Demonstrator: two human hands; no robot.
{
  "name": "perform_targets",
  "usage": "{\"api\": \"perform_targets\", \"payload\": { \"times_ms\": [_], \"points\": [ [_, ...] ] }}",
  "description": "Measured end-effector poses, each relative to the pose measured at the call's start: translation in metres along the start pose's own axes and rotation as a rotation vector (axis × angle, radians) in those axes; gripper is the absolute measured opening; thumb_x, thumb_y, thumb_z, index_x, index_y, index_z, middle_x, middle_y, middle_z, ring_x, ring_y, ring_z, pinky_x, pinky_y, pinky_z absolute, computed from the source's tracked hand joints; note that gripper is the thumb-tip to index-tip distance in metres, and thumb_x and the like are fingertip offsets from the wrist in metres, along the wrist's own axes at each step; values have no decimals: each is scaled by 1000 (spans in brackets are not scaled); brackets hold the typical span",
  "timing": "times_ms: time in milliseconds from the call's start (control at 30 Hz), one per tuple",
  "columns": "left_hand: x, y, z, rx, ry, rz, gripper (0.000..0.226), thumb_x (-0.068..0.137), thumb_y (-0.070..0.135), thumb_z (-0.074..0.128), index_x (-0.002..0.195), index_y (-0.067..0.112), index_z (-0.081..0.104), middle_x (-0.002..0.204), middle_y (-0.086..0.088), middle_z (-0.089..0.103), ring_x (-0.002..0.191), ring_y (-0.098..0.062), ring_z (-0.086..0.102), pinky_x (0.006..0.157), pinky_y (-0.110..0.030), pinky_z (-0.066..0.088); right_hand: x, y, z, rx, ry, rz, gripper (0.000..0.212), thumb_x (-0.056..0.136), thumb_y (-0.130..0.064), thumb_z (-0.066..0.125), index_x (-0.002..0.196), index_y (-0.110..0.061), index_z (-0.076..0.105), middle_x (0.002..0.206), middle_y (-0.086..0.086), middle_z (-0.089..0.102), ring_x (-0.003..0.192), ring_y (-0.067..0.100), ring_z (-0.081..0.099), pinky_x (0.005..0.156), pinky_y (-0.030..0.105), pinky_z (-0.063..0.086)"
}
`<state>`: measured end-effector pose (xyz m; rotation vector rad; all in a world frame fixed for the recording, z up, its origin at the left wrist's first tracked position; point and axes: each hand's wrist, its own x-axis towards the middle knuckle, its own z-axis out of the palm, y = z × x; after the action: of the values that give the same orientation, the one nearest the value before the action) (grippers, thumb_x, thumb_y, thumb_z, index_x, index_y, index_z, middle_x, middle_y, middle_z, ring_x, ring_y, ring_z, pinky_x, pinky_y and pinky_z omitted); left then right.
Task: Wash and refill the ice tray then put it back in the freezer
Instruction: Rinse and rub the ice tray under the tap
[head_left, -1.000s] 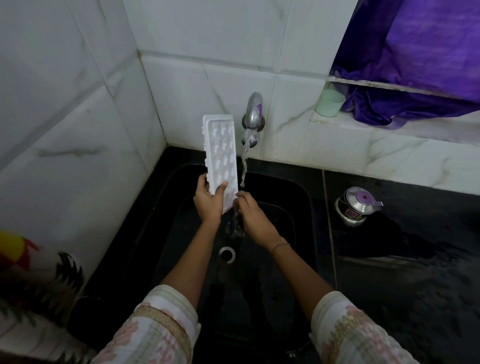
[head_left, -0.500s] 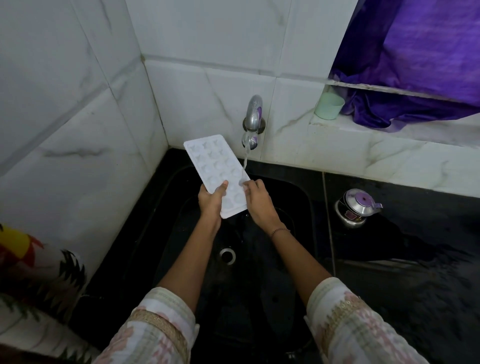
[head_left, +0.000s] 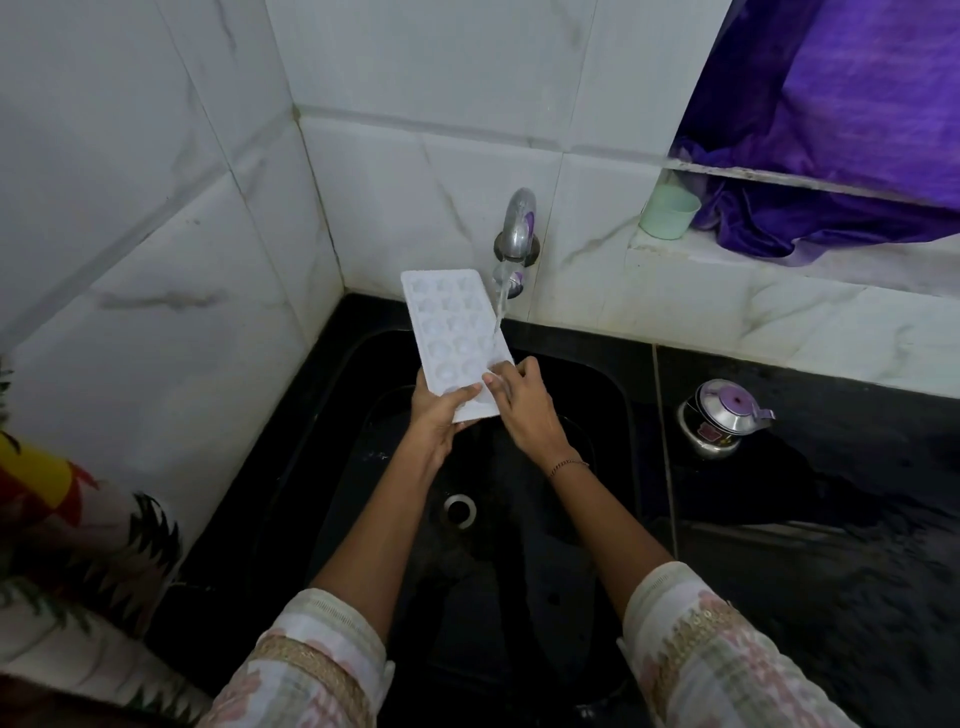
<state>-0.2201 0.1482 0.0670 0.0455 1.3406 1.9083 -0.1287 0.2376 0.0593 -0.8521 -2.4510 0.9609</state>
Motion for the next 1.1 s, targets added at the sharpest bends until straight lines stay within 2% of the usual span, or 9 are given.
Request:
{"api": "perform_targets", "payload": {
  "times_ms": [133,267,333,433,500,633,733,900,1100],
  "points": [
    [-2,1,2,17,-16,-38,62,75,-8,69,131,8,48,120,-15,62,103,-31,64,70,-37,59,-4,3,-1,-40,30,0,42,97,-45,39,126,-16,50,114,5,43,103,20,52,82,30,48],
    [1,6,4,41,-48,-53,60,76,-5,69,131,10,48,116,-12,63,97,-25,65,69,-36,58,0,4,-9,-373,83,-63,42,96,-50,38,123,-21,53,118,7,45,104,22,44,79,36,48],
    [3,8,6,55,-60,-58,60,76,-3,70,131,11,49,116,-11,63,98,-26,64,71,-37,58,3,2,-12,-441,133,-90,40,96,-50,38,119,-21,53,125,7,44,108,23,42,84,37,45],
    [2,11,11,78,-85,-71,54,77,-5,68,127,10,52,105,-8,66,90,-23,66,66,-36,59,4,-3,-14,-463,127,-172,36,97,-47,36,117,-26,56,137,5,39,120,23,36,92,39,36],
    [1,12,14,110,-123,-86,50,79,-5,66,124,9,53,103,-9,66,88,-23,66,61,-33,58,4,-5,-14,-478,115,-198,42,95,-51,30,112,-26,60,138,4,40,123,23,35,96,40,34],
    [1,12,18,117,-147,-91,43,80,-6,63,119,12,54,98,-8,66,85,-22,66,58,-31,58,4,-4,-15,-458,122,-149,57,91,-57,19,113,-27,63,139,2,41,124,23,35,97,41,33],
    [4,14,18,115,-141,-88,46,78,-7,65,119,10,54,97,-8,67,85,-22,66,59,-31,58,4,1,-19,-475,89,-166,55,92,-57,19,118,-32,61,141,2,40,125,24,34,97,41,33],
    [5,13,19,99,-114,-91,42,81,-8,61,118,11,54,96,-7,65,83,-22,65,55,-30,57,8,0,-18,-531,81,-184,58,91,-57,19,113,-25,63,137,4,44,123,25,39,95,42,38],
    [8,12,14,145,-139,-107,41,81,-8,61,117,10,56,94,-7,67,82,-21,66,56,-30,57,8,4,-17,-521,20,-196,55,92,-56,18,119,-28,57,136,1,42,124,23,35,99,42,34]
  ]
}}
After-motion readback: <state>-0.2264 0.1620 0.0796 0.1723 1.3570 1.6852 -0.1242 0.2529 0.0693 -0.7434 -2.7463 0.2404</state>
